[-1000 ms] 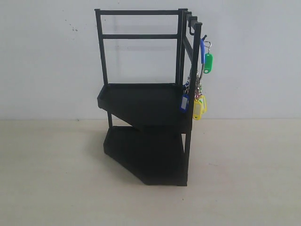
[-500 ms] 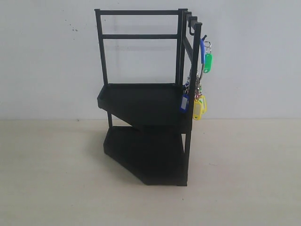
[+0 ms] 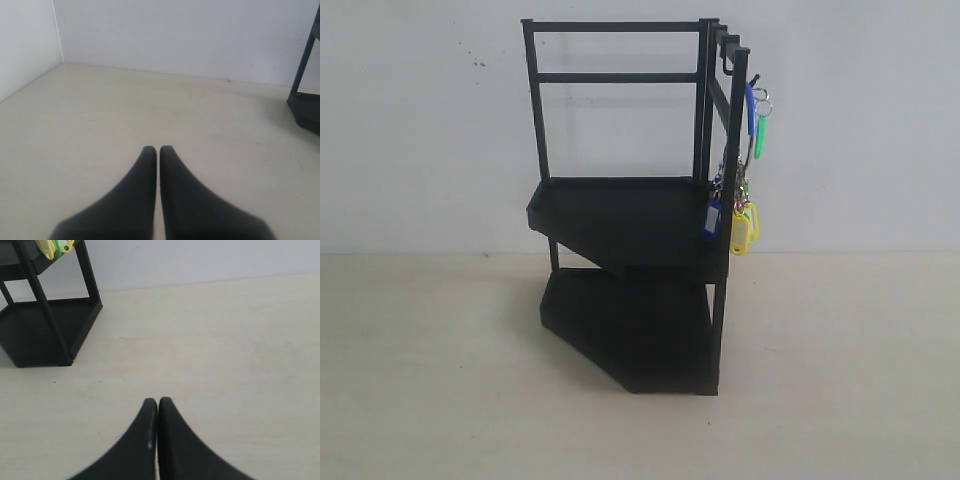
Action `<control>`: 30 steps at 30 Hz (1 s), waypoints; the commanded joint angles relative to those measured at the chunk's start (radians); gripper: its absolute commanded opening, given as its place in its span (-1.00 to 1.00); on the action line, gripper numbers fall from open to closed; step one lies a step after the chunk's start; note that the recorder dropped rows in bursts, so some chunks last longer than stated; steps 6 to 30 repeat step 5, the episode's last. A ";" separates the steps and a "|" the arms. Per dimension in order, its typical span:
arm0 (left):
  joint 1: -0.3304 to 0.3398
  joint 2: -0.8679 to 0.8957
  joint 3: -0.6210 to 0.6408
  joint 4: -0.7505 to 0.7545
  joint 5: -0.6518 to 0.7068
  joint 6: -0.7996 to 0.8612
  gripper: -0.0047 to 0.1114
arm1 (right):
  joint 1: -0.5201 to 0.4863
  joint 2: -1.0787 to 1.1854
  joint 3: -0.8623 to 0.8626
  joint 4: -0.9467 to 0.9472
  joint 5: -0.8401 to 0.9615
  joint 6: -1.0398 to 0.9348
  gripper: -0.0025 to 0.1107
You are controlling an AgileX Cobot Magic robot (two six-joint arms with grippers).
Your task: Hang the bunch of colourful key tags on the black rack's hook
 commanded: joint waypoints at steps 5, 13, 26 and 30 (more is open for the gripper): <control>-0.001 0.004 -0.002 -0.001 -0.006 0.003 -0.84 | -0.003 -0.004 -0.001 -0.001 -0.003 0.003 -0.96; -0.001 0.004 -0.002 -0.001 -0.006 0.003 -0.84 | -0.003 -0.004 -0.001 -0.001 -0.003 0.003 -0.96; -0.001 0.004 -0.002 -0.001 -0.006 0.003 -0.84 | -0.003 -0.004 -0.001 -0.001 -0.003 0.003 -0.96; -0.001 0.004 -0.002 -0.001 -0.006 0.003 -0.84 | -0.003 -0.004 -0.001 -0.001 -0.003 0.003 -0.96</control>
